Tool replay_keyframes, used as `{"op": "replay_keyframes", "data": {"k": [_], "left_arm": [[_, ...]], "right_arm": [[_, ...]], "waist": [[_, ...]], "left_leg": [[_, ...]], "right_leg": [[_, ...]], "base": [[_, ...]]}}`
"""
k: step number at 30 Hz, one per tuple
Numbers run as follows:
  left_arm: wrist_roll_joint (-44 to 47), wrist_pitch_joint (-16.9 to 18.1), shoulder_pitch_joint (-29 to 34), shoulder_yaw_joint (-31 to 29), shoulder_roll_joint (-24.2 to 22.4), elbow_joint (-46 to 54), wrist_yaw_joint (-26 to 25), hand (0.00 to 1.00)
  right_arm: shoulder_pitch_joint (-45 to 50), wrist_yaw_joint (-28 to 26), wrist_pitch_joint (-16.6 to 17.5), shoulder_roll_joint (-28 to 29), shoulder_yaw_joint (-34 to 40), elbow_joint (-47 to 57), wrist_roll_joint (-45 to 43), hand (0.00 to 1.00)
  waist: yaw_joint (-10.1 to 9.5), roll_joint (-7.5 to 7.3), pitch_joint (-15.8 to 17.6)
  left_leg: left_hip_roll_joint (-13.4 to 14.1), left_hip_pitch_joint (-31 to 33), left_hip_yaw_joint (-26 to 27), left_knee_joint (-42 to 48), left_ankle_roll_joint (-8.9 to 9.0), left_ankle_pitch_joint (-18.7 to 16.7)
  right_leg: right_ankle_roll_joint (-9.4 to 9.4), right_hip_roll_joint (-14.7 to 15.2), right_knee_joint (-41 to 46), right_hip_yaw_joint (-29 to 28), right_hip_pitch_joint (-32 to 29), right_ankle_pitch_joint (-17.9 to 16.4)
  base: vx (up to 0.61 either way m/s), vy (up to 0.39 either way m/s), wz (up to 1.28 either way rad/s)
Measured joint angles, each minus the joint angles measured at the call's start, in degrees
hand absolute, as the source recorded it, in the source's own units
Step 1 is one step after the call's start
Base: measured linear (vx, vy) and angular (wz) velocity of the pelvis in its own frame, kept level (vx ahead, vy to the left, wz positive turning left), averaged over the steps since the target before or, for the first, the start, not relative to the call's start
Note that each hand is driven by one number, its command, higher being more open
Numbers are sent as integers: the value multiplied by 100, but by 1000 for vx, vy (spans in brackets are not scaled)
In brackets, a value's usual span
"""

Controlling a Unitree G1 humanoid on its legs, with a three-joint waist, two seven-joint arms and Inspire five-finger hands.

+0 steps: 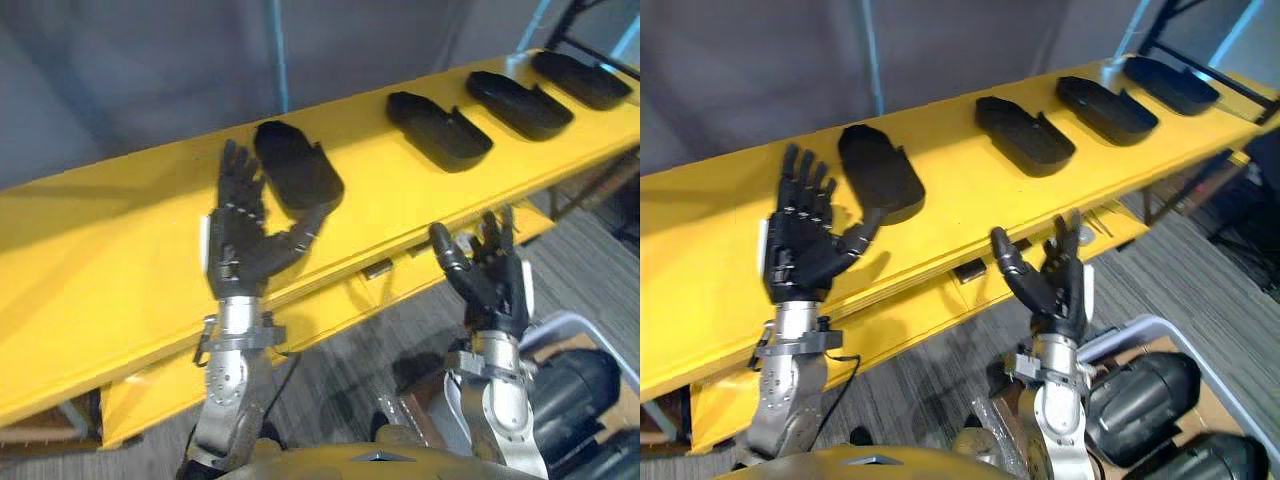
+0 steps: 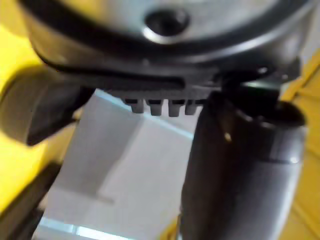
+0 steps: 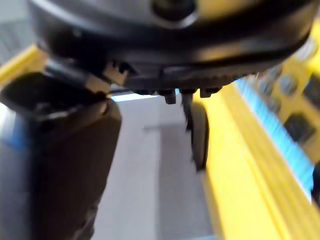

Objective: Walk over and take three plastic housings, then place them on the shelf

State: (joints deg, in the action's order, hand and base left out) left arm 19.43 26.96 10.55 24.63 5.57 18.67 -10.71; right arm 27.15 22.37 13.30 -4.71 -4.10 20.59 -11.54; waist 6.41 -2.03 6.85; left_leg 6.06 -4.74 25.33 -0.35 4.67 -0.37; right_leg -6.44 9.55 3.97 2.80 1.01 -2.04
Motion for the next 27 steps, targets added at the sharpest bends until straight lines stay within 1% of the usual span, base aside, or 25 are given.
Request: {"op": "replay_keyframes", "data": {"k": [1, 2, 3, 5, 7, 8, 9, 10, 12, 13, 14, 15, 16, 17, 18, 19, 20, 21, 22, 23, 24, 25, 26, 27], "left_arm": [[64, 3, -28, 189, 3, 0, 79, 100], [71, 3, -138, 668, 5, 0, 215, 100], [71, 3, -186, 815, 7, 0, 284, 100], [77, 3, -398, 1336, 28, -1, 554, 100], [126, 2, -651, 1660, 112, 0, 737, 100], [128, -20, -804, 1827, 133, -1, 794, 100], [125, -55, -885, 1894, 130, -1, 801, 100], [111, -129, -1041, 2031, 124, -13, 788, 100], [41, -227, -1151, 2167, 126, -30, 741, 100], [19, -287, -1228, 2250, 122, -66, 632, 100], [-4, -325, -1237, 2254, 117, -66, 561, 100], [-60, -354, -1231, 2246, 116, -66, 474, 100], [-195, -379, -1184, 2180, 116, -64, 269, 100], [-206, -434, -1152, 2118, 112, -60, 131, 100], [-205, -493, -1010, 1960, 107, -15, 62, 100], [-201, -494, -917, 1860, 110, 7, 66, 100], [-196, -496, -719, 1642, 109, 73, 93, 100], [-173, -496, -517, 1423, 112, 186, 91, 100], [-155, -488, -394, 1265, 111, 262, 99, 100], [-141, -483, -325, 1205, 111, 313, 108, 100], [-131, -445, -259, 1052, 111, 391, 117, 100], [-131, -402, -256, 965, 109, 453, 117, 100], [-131, -351, -239, 923, 109, 492, 123, 100], [107, -234, -140, 856, 108, 622, 194, 100]], "right_arm": [[117, 132, -56, 49, 60, -1, -8, 100], [431, 422, -76, 152, 220, -10, -28, 100], [545, 510, -75, 188, 290, -10, -44, 100], [860, 780, -73, 300, 545, -25, -65, 100], [1019, 924, -70, 328, 627, -65, -64, 100], [1090, 956, -57, 338, 630, -71, -61, 100], [1101, 956, -49, 342, 617, -72, -58, 100], [1137, 944, -15, 341, 557, -71, -39, 100], [1143, 865, -2, 337, 412, -72, -9, 100], [1124, 728, 13, 329, 288, -76, -12, 100], [1087, 650, 21, 319, 214, -90, -14, 100], [1027, 576, 43, 290, 138, -128, -14, 100], [830, 426, 101, 196, 3, -259, -12, 100], [706, 338, 119, 163, -130, -331, -9, 100], [549, 292, 131, 109, -309, -433, -6, 100], [461, 289, 131, 65, -377, -479, -2, 100], [343, 289, 130, 0, -503, -504, 5, 100], [261, 283, 131, -27, -577, -499, 6, 100], [221, 281, 131, -28, -622, -499, 4, 100], [196, 283, 131, -32, -646, -500, 1, 100], [128, 291, 131, -46, -678, -500, -1, 100], [75, 299, 129, -63, -679, -501, -11, 100], [65, 307, 129, -64, -682, -505, -15, 100], [3, 322, 129, -46, -708, -506, -15, 100]], "waist": [[42, 3, -23], [171, 24, -66], [201, 44, -96], [369, 86, -199], [461, 121, -297], [507, 119, -375], [508, 148, -394], [516, 156, -440], [535, 189, -467], [536, 207, -487], [503, 211, -489], [441, 223, -496], [226, 252, -505], [146, 278, -495], [125, 308, -500], [86, 326, -493], [-53, 353, -497], [-190, 357, -492], [-294, 360, -484], [-340, 363, -473], [-430, 378, -378], [-500, 412, -266], [-523, 405, -189], [-583, 357, 11]], "left_leg": [[10, -48, 78, -3, 8, -23], [55, -179, 288, -23, 38, -82], [64, -208, 368, -37, 48, -115], [97, -382, 681, -106, 67, -194], [164, -490, 953, -93, 112, -251], [211, -537, 1125, -92, 144, -268], [242, -595, 1226, -91, 168, -277], [298, -693, 1415, -85, 216, -298], [351, -789, 1550, -37, 283, -336], [356, -764, 1534, 132, 355, -444], [342, -721, 1376, 241, 351, -550], [289, -618, 1012, 386, 310, -723], [161, -369, 280, 717, 121, -1036], [137, -262, -71, 974, 33, -1190], [115, -143, -483, 1258, -17, -1334], [115, -92, -621, 1399, -58, -1397], [127, -1, -781, 1586, -73, -1525], [141, 87, -787, 1732, -124, -1641], [141, 173, -827, 1849, -135, -1708], [140, 241, -875, 1952, -161, -1762], [147, 397, -1032, 2256, -165, -1859], [145, 555, -1193, 2616, -208, -1962], [114, 613, -1362, 2796, -205, -2005], [27, 670, -1681, 3125, -271, -2148]], "right_leg": [[-8, -5, -2, -62, -2, 8], [-23, -30, -3, -232, -3, 25], [-37, -47, -7, -317, -10, 35], [-67, -89, -24, -534, -23, 56], [-76, -166, -36, -727, -56, 99], [-78, -234, -48, -839, -115, 143], [-107, -276, -63, -911, -115, 178], [-83, -373, -119, -1066, -115, 229], [-78, -480, -120, -1211, -113, 241], [-79, -546, -95, -1313, -201, 249], [-72, -574, -78, -1396, -235, 265], [-79, -607, -57, -1482, -303, 285], [-83, -708, -9, -1751, -404, 301], [-79, -774, -8, -1857, -411, 312], [-71, -821, 6, -1882, -412, 318], [-68, -848, 12, -1902, -424, 320], [-68, -901, 46, -1965, -504, 317], [-52, -915, 118, -1988, -577, 302], [-41, -916, 172, -1983, -625, 292], [-22, -921, 232, -1974, -672, 274], [-29, -931, 457, -1904, -758, 177], [-46, -946, 823, -1841, -881, 11], [-53, -956, 1045, -1829, -954, -82], [-55, -986, 1499, -1843, -1092, -241]], "base": [[16, 29, -76], [9, 11, -61], [1, 10, -69], [-5, 11, -61], [2, -6, -69], [-3, -42, -73], [-26, -66, -84], [-27, -61, -67], [-54, -70, -58], [-76, -69, -44], [-79, -52, -44], [-93, -14, -86], [-83, -5, -100], [-70, 3, -88], [-31, 14, -35], [-68, 32, -25], [-90, 50, -24], [-85, 50, -18], [-56, 52, -4], [-37, 44, 14], [-52, 64, 29], [-62, 70, 33], [-100, 90, 7], [-99, 79, -14]]}}
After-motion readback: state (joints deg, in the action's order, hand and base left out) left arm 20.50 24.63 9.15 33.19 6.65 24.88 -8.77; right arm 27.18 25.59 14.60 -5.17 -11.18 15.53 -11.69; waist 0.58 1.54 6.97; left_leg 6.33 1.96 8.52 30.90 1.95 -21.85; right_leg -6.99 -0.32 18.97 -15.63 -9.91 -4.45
